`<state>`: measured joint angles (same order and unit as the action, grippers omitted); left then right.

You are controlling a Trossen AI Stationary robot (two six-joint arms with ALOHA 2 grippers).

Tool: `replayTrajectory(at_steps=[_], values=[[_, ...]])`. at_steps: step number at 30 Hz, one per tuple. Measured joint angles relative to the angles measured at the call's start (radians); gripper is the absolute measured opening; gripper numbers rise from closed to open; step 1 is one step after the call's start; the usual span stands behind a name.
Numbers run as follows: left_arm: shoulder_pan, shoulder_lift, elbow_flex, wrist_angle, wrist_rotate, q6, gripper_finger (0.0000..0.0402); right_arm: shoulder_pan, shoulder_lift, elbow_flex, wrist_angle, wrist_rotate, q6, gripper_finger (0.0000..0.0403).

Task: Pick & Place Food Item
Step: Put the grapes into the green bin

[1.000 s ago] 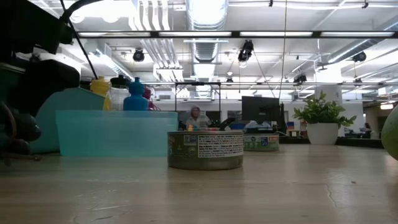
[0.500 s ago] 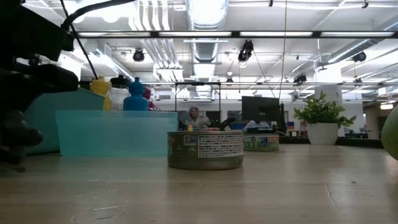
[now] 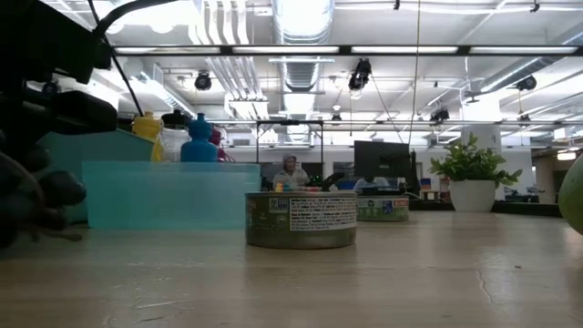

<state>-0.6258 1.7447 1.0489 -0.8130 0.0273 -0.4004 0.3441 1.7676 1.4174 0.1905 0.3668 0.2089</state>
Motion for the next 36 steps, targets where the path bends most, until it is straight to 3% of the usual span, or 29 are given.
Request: replayTrajectory(at_steps=[9,20,36], values=[[0.000,-0.002,0.024,0.011,-0.013,0.000,0.0125,0.000,0.000,0.000,0.000,0.000,0.000,0.0329],[0.000,-0.031,0.104,0.020,-0.127,0.007,0.0125,0.000,0.000,0.000,0.000,0.000,0.000,0.0329],[-0.002,-0.322,0.110,-0.087,-0.170,-0.060,0.0125,0.000,0.000,0.000,0.000,0.000,0.000,0.0329]])
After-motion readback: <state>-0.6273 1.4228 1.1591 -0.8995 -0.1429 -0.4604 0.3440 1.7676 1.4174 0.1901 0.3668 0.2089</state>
